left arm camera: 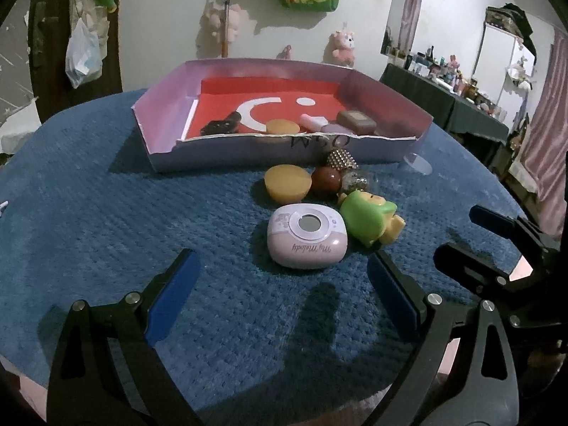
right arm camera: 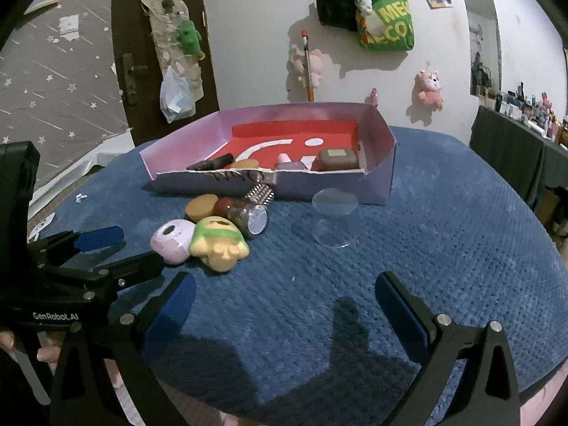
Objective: Organize rigid objects
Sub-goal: 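Withdraw both grippers from the box back over the table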
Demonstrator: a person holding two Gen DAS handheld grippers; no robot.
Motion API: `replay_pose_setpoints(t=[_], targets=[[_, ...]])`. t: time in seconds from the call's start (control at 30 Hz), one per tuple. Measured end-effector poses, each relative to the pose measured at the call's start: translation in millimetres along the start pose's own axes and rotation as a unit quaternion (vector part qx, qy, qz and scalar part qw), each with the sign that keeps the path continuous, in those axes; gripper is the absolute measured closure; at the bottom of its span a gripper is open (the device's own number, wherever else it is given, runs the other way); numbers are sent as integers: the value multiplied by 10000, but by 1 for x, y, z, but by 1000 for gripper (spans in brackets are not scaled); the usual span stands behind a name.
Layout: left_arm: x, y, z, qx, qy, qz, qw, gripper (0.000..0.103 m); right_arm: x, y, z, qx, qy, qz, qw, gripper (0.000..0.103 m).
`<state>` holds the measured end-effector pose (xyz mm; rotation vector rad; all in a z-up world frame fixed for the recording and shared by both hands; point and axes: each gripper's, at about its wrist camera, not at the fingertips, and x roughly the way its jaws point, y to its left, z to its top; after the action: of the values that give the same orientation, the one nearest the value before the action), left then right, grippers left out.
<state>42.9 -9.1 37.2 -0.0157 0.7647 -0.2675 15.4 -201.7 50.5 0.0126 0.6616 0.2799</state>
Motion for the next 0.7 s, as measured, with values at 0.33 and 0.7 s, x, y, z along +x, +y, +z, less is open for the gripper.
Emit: replay_pose_setpoints(t=[0.33,0.7], targets=[[30,-2,17,120,457,256,9986,6,5,-14,-1,190,78,-69,9998,0],[18,45,11,-8,491,448,9978,6,17,-15,5,315,176,39,9993,0]])
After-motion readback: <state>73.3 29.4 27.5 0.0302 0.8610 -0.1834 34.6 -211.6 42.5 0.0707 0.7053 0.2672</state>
